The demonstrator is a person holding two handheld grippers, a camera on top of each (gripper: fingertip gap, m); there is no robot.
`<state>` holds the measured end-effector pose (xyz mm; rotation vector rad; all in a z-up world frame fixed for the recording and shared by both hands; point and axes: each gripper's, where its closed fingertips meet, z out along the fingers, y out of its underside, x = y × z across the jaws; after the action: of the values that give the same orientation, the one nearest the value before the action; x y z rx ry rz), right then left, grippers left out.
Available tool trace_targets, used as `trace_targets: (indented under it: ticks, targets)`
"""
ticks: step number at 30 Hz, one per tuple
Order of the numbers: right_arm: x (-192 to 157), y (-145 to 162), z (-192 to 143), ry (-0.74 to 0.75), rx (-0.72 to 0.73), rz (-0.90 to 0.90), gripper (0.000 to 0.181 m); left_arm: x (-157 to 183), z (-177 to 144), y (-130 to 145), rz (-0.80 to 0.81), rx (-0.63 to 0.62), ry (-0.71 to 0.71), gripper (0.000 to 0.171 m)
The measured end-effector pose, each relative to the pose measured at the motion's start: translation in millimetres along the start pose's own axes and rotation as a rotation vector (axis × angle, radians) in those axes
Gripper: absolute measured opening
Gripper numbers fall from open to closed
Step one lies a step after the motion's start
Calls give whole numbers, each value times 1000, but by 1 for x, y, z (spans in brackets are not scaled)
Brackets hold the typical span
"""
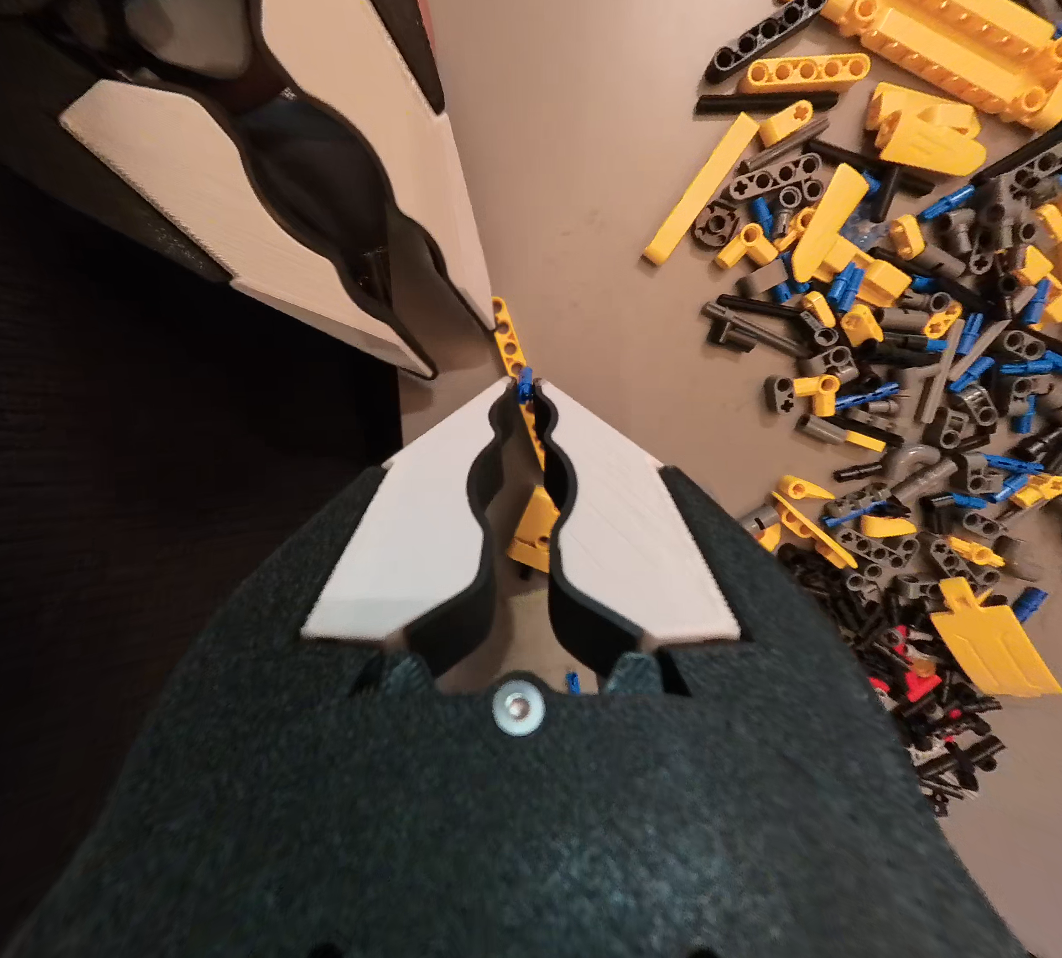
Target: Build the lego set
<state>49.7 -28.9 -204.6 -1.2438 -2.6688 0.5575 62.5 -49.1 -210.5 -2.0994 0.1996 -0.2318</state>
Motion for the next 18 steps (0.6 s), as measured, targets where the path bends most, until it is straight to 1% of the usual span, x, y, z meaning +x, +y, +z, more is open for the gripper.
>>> trace_targets:
  ticks: [3, 4, 6, 8, 18]
  targets:
    - [-3, -3, -2, -5, 2, -4, 5, 6, -2, -2, -28, 23, 51, 21]
    - [-3, -3, -2, -6, -3, -4, 5, 2, -2, -3, -34, 33, 33, 21]
    - [-3, -2, -1, -2, -13, -8, 5, -11, -2, -4, -26, 42, -52, 22]
    - [-3, -2, 1, -2, -17, -8, 5, -16, 1, -2, -11, 17, -95, 23]
    - [-5, -2, 6, -12, -84, -23, 4, -10, 5, -2, 2, 0, -85, 24]
